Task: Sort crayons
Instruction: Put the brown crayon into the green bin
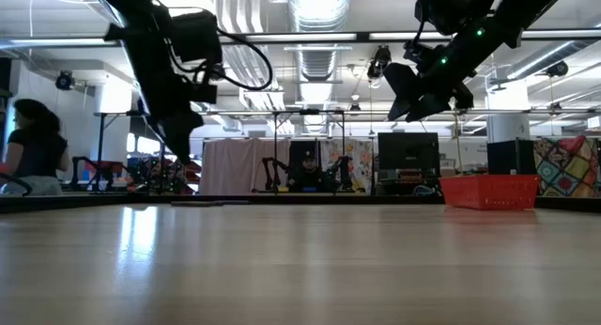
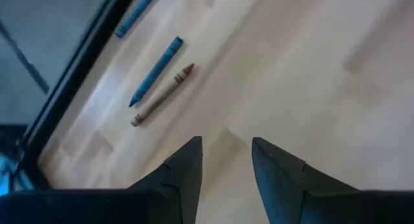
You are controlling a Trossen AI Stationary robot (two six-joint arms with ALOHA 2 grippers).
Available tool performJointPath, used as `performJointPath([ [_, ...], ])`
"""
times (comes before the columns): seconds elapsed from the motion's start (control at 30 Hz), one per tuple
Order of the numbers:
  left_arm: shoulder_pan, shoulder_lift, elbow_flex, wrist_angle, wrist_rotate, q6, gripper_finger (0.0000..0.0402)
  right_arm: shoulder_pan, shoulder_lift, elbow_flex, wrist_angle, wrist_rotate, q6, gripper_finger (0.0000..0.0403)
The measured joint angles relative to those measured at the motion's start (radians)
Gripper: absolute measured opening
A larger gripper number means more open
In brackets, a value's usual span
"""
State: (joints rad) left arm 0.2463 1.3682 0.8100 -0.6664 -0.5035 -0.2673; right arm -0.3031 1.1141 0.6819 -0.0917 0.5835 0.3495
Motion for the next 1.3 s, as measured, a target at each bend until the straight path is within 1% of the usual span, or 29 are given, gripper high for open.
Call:
performJointPath([
  [0.1,0.104,0.0,-0.004,0.101,0.035,0.107,0.0116,0.0,0.0,0.0,-0.001,0.0,-0.02,0.0219],
  [0.23,0.182,0.0,-0.005,0.239,0.041,0.222,0.0116,0.0,0.0,0.0,0.0,0.0,-0.036,0.0219],
  [0.33,0.199,0.0,-0.005,0.335,0.044,0.303,0.0116,0.0,0.0,0.0,0.0,0.0,-0.037,0.0219],
  [0.43,0.2,0.021,-0.005,0.421,0.082,0.42,0.0116,0.0,0.0,0.0,0.0,0.0,-0.036,0.0219],
  [0.5,0.206,0.055,-0.005,0.464,0.112,0.453,0.0115,0.0,0.0,0.0,0.0,0.0,-0.036,0.0219],
  [0.6,0.231,0.14,0.031,0.466,0.154,0.468,0.0111,0.0,0.0,0.0,0.0,0.0,-0.023,0.0219],
  [0.67,0.251,0.209,0.075,0.442,0.165,0.482,0.0106,0.0,0.0,0.0,0.0,-0.006,-0.014,0.0219],
  [0.77,0.284,0.332,0.171,0.363,0.175,0.523,0.0095,0.003,0.0,0.0,0.0,-0.016,-0.01,0.0219],
  [0.9,0.329,0.485,0.34,0.169,0.176,0.53,0.008,0.004,0.0,0.0,-0.004,-0.017,-0.022,0.0219],
  [1.0,0.354,0.563,0.442,0.035,0.175,0.535,0.0078,0.004,0.0,0.0,-0.008,-0.016,-0.044,0.0219],
  [1.13,0.377,0.601,0.525,-0.018,0.178,0.557,0.0077,0.004,0.0,0.0,-0.008,-0.016,-0.059,0.0219],
  [1.3,0.396,0.599,0.579,-0.063,0.181,0.601,0.0084,0.004,0.0,-0.003,-0.044,-0.016,-0.062,0.0219],
])
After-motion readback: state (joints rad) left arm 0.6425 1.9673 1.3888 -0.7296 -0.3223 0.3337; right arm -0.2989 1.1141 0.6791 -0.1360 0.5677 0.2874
